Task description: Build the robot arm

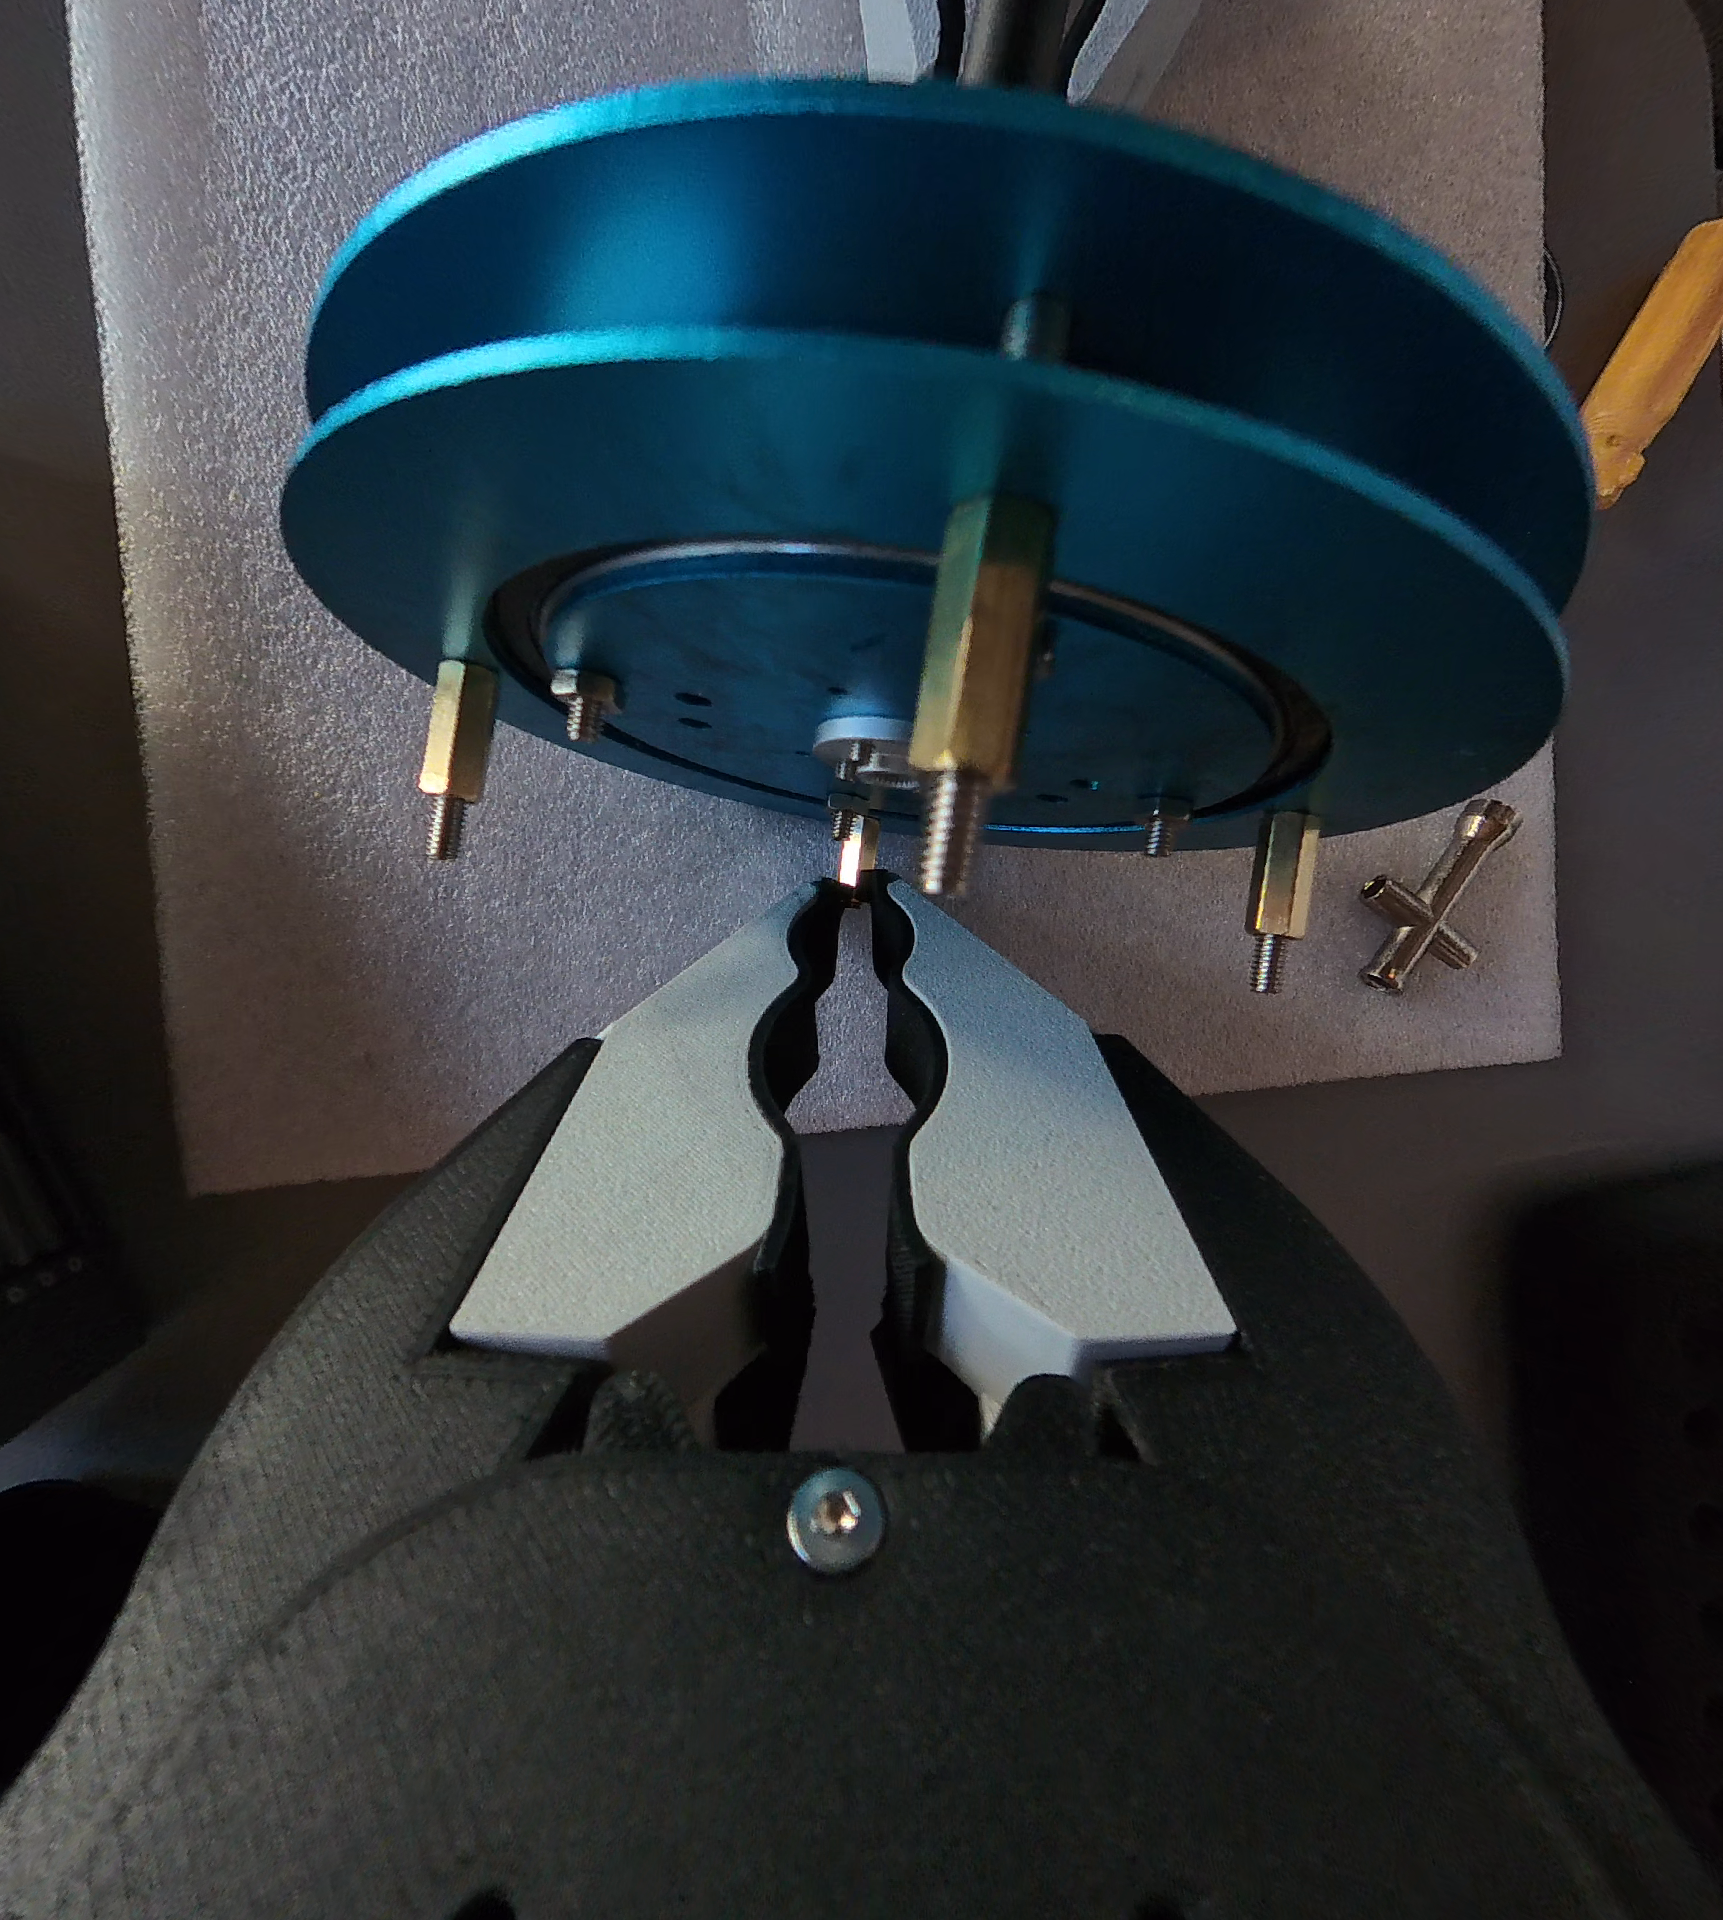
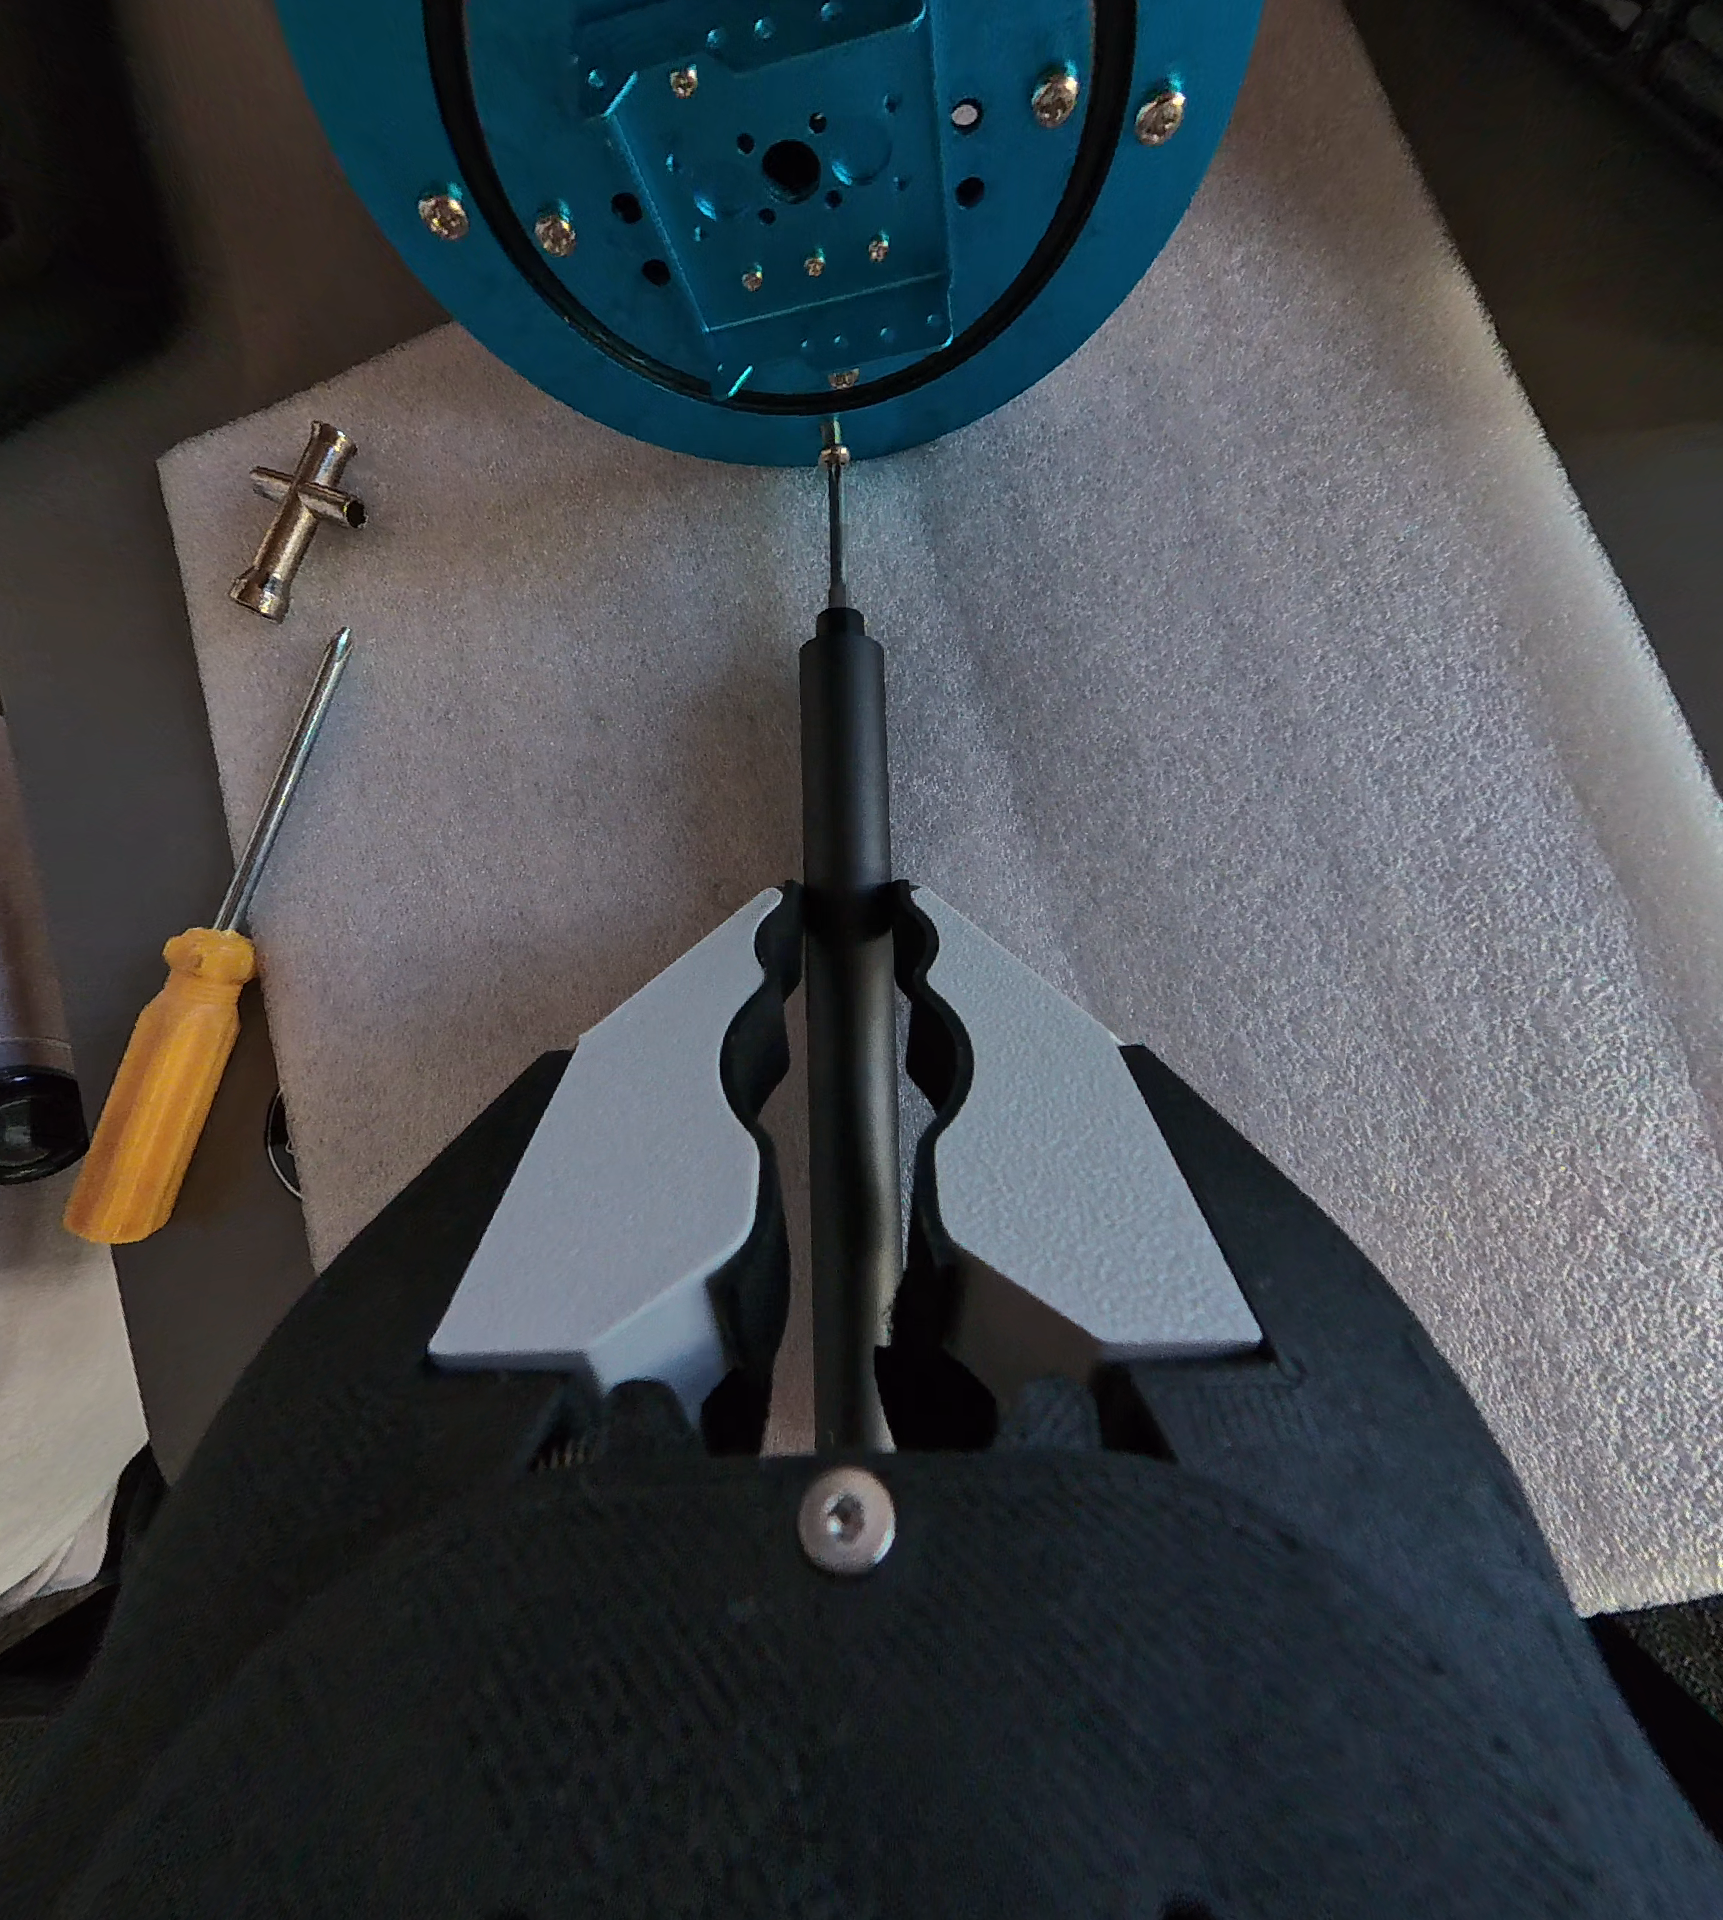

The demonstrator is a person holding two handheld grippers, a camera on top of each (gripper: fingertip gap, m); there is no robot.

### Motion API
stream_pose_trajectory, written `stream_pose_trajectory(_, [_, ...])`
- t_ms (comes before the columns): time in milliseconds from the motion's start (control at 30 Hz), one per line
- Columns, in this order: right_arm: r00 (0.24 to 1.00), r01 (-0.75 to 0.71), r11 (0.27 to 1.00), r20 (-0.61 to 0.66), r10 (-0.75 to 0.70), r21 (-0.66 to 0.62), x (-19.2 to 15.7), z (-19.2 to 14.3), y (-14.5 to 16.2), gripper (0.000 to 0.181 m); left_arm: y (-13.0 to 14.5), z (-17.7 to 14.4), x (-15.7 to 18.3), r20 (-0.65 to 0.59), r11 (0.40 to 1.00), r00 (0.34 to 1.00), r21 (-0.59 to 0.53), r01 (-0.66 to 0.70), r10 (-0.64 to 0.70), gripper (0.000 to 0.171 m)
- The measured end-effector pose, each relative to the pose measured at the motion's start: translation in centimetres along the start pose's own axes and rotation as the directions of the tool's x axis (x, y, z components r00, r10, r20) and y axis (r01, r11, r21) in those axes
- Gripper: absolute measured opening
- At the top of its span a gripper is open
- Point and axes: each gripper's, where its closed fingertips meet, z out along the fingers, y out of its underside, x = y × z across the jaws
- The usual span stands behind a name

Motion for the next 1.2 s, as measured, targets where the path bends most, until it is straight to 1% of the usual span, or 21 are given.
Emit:
stream_pose_trajectory(367, [0.999,0.037,0.998,-0.022,-0.036,0.052,-0.01,0.01,-0.18,0.015,0.02,0.00,-0.01,0.009,1.000,1.000,-0.005,-0.015,0.015,0.004])
stream_pose_trajectory(467, [0.997,0.069,0.996,-0.034,-0.068,0.051,-0.04,0.02,-0.20,0.015,0.03,0.00,-0.01,0.007,1.000,1.000,-0.005,-0.015,0.015,0.004])
stream_pose_trajectory(667, [0.987,0.156,0.987,-0.054,-0.154,0.035,-0.14,0.11,-0.22,0.016,0.03,0.00,-0.02,0.007,1.000,1.000,-0.007,-0.014,0.014,0.005])
stream_pose_trajectory(1000, [0.972,0.229,0.973,-0.057,-0.228,0.004,-0.21,0.23,-0.30,0.016,0.03,0.01,-0.04,0.007,1.000,1.000,-0.009,-0.011,0.011,0.004])
stream_pose_trajectory(1100, [0.961,0.273,0.962,-0.043,-0.274,-0.017,-0.19,0.22,-0.30,0.017,0.04,0.02,-0.04,0.008,1.000,1.000,-0.009,-0.012,0.012,0.004])
stream_pose_trajectory(1200, [0.943,0.326,0.944,-0.057,-0.328,-0.049,0.16,0.22,-0.34,0.017,0.04,0.02,-0.04,0.010,1.000,1.000,-0.008,-0.012,0.012,0.004])
